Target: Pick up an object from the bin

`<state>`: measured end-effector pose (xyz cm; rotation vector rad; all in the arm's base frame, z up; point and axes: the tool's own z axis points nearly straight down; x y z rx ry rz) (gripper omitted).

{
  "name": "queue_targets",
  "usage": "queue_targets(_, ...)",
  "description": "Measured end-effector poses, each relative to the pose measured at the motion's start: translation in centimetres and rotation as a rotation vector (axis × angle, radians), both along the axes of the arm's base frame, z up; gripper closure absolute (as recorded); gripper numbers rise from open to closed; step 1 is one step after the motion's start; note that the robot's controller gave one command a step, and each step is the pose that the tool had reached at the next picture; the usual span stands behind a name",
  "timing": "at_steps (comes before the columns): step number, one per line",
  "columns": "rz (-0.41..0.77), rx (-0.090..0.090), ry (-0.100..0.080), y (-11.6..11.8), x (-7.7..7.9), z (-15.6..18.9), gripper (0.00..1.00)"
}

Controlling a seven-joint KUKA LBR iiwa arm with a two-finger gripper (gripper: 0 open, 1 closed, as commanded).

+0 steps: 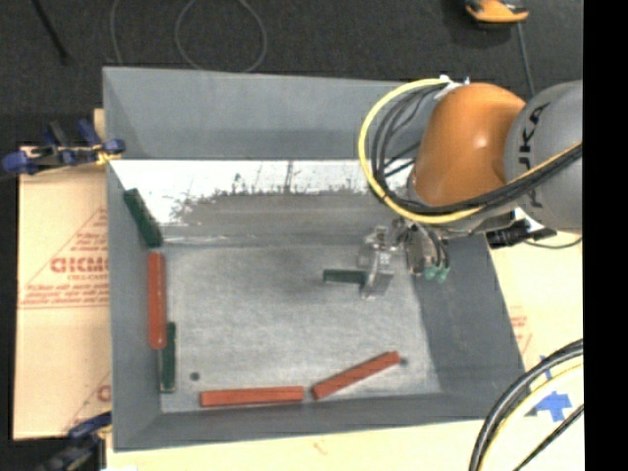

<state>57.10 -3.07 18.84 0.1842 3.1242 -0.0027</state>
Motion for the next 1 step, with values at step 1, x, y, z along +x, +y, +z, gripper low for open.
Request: queue_targets(1, 0.367, -0.003, 0.002, -1.58, 1.88, 8.67, 1.0)
